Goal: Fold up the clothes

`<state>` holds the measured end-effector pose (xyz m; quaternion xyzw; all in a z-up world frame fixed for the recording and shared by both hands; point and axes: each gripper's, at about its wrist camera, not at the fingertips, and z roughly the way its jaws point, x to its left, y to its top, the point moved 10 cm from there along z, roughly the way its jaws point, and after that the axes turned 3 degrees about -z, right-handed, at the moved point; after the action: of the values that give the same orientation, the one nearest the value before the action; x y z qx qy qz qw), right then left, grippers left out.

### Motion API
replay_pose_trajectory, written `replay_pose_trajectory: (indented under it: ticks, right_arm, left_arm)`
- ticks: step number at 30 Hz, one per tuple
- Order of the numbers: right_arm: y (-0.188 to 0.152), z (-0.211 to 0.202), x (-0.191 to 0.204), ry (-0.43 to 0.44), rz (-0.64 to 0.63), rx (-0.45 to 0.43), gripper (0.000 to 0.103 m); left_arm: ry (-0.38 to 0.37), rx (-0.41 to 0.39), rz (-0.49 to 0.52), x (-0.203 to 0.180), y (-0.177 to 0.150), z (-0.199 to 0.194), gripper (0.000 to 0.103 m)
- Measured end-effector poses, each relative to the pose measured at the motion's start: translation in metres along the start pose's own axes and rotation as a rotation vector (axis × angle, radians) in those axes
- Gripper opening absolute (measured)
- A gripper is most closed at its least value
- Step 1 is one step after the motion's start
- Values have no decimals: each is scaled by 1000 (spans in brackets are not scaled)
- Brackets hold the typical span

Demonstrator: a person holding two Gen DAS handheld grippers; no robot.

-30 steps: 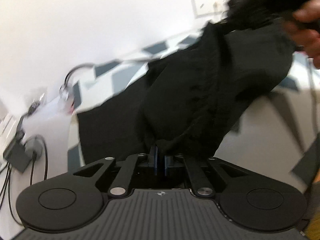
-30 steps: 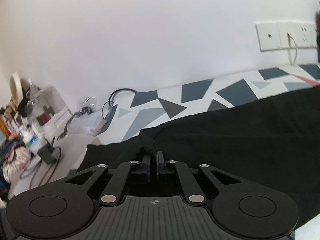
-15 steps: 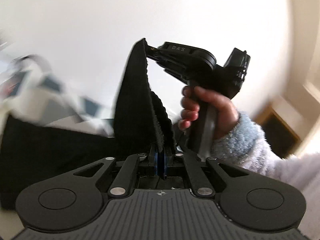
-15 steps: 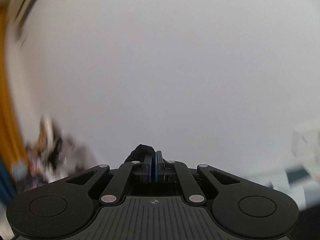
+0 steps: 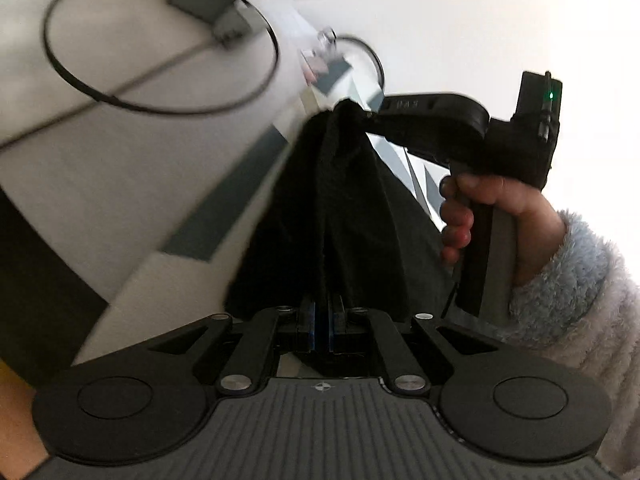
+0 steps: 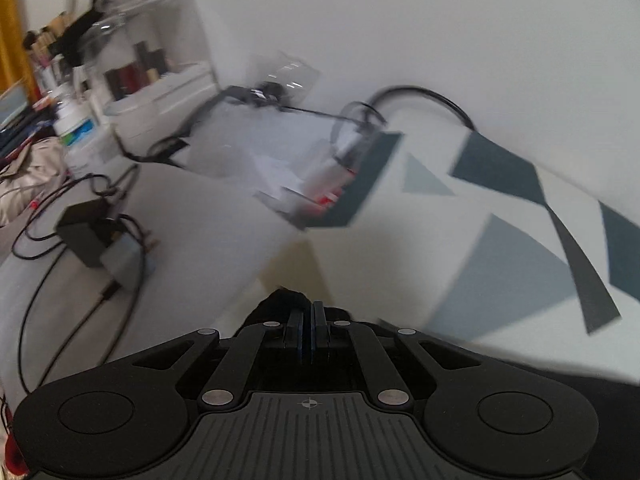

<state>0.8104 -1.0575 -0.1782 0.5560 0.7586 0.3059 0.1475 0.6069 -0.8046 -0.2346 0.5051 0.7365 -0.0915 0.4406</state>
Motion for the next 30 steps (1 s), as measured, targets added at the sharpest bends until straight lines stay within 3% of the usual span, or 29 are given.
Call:
replay_pose_trajectory:
  ticks: [3,6,7,8,10,13,16,18,22,26,28,30]
  right_arm:
    - [9,13,4,-8,-34,28,11]
    - [16,18,5,-23,-43,41,45]
    - [18,15,4,-39,-48,41,60]
    - [20,10,3,-46,-49,39,66]
    - [23,-8,1,-12,-49,10,68]
    - [27,-59,-21,16,20,-103,71]
    - [20,-125,-65,37,175,-228,71]
    - [-8,-165,-102,22,302,-291,70]
    - [-112,-231,-170,-80,568,-329,62]
    - [-229,-281,-213,-193,857,-321,59]
    - [-260,-283,-218,-213,945,-315,59]
    - [-288,-283,-223,-229,1026,-308,59]
  left_arm:
    - [50,-27,-29,14,8,-1,6]
    - [116,-27,-8,17,12,-6,13]
    - [144,-36,9,16,12,-11,19]
    - [172,-45,26,16,13,-17,37]
    - [212,-84,60,11,12,-33,58]
    - [208,-114,139,-1,13,-49,58]
    - [178,-50,220,-18,2,-45,58]
    - [139,11,200,-20,-11,-38,58]
    - [88,112,115,-14,-33,-23,60]
    - [154,51,102,-5,-26,-17,60]
    - [173,24,85,-2,-21,-15,59]
    - [173,10,61,0,-16,-12,45]
